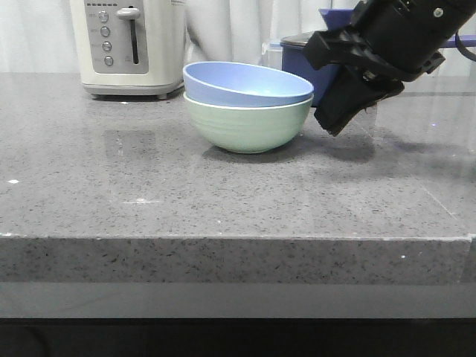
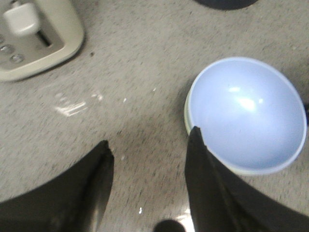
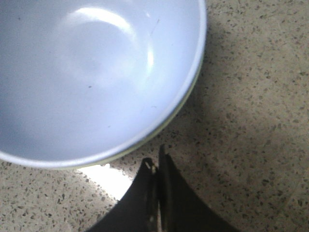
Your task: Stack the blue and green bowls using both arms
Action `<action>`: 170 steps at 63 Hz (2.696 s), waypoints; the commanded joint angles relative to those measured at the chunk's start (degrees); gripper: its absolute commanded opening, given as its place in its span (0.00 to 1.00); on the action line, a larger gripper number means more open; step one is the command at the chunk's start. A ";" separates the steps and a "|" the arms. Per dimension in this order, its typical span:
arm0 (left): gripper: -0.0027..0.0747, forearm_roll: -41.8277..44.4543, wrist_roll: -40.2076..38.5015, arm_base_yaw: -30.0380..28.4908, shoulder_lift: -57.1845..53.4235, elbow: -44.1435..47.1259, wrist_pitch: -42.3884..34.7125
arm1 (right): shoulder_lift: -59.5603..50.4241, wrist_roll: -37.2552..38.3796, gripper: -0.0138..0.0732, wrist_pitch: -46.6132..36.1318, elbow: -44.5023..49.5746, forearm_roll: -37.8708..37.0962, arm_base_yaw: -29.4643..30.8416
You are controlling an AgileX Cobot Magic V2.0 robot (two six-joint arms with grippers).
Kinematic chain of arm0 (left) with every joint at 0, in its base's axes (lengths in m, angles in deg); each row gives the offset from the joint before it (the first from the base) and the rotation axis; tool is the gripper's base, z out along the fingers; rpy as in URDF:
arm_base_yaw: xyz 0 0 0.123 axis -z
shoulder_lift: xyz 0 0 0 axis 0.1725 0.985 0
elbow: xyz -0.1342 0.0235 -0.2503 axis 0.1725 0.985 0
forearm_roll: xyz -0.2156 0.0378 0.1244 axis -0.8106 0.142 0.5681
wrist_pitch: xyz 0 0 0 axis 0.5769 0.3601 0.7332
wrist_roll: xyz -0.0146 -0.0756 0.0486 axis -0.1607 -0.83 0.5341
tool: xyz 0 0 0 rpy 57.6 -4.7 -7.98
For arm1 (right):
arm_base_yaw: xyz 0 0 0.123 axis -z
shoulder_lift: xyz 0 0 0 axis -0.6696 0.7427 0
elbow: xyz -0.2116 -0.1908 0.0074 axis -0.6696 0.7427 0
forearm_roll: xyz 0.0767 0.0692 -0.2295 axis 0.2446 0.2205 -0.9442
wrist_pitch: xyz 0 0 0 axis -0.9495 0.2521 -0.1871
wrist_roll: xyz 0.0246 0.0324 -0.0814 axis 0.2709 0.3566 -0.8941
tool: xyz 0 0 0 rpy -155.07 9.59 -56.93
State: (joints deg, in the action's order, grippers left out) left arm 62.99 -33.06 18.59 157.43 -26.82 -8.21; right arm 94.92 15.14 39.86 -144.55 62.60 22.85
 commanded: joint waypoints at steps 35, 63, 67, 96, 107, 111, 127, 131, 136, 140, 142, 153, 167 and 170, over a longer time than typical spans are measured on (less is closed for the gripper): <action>0.48 0.00 -2.36 -4.76 -37.33 37.56 -12.49 | -1.99 -0.64 0.08 -2.11 -1.82 1.27 0.25; 0.48 -0.79 -2.36 -4.76 -47.80 42.74 -12.26 | -6.62 0.02 0.09 8.71 -1.95 0.29 0.25; 0.48 -0.79 -2.36 -4.76 -47.89 42.74 -12.26 | -9.36 2.68 0.09 9.76 -1.95 -1.71 0.25; 0.48 -0.58 -2.36 -4.76 -47.89 42.74 -15.25 | -35.48 25.67 0.09 16.65 2.01 -20.02 0.25; 0.48 -0.58 -2.36 -4.76 -47.89 42.74 -15.62 | -46.69 26.24 0.09 13.09 8.45 -19.97 0.25; 0.48 -0.58 -2.36 -4.76 -47.89 42.74 -15.62 | -49.62 26.72 0.09 12.50 10.42 -19.97 0.25; 0.48 -0.58 -2.36 -4.76 -47.89 42.74 -15.62 | -55.60 30.36 0.09 14.82 14.73 -23.03 0.25; 0.48 -0.58 -2.36 -4.76 -47.89 42.74 -15.62 | -55.66 30.41 0.09 14.77 14.73 -23.03 0.25; 0.48 -0.58 -2.36 -4.76 -47.89 42.74 -15.62 | -55.66 30.41 0.09 14.03 14.73 -23.03 0.25; 0.48 -0.58 -2.36 -4.76 -47.89 42.74 -15.62 | -55.66 30.41 0.09 13.60 14.73 -23.03 0.25; 0.44 -0.58 -2.36 -4.76 -47.89 42.74 -15.62 | -55.66 30.41 0.09 13.34 14.73 -23.03 0.25; 0.11 -0.58 -2.36 -4.76 -47.89 42.74 -15.47 | -55.66 30.41 0.09 13.29 14.73 -23.03 0.25; 0.01 -0.58 -2.36 -4.76 -47.89 42.74 -15.47 | -55.66 30.41 0.09 13.29 14.73 -23.03 0.25; 0.01 -0.58 -2.36 -4.76 -47.89 42.74 -15.47 | -55.66 30.41 0.09 13.29 14.73 -23.03 0.25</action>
State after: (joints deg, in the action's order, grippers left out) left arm 62.99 -34.90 14.05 109.60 17.29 -19.63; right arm 39.23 45.69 57.37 -128.44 40.34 22.85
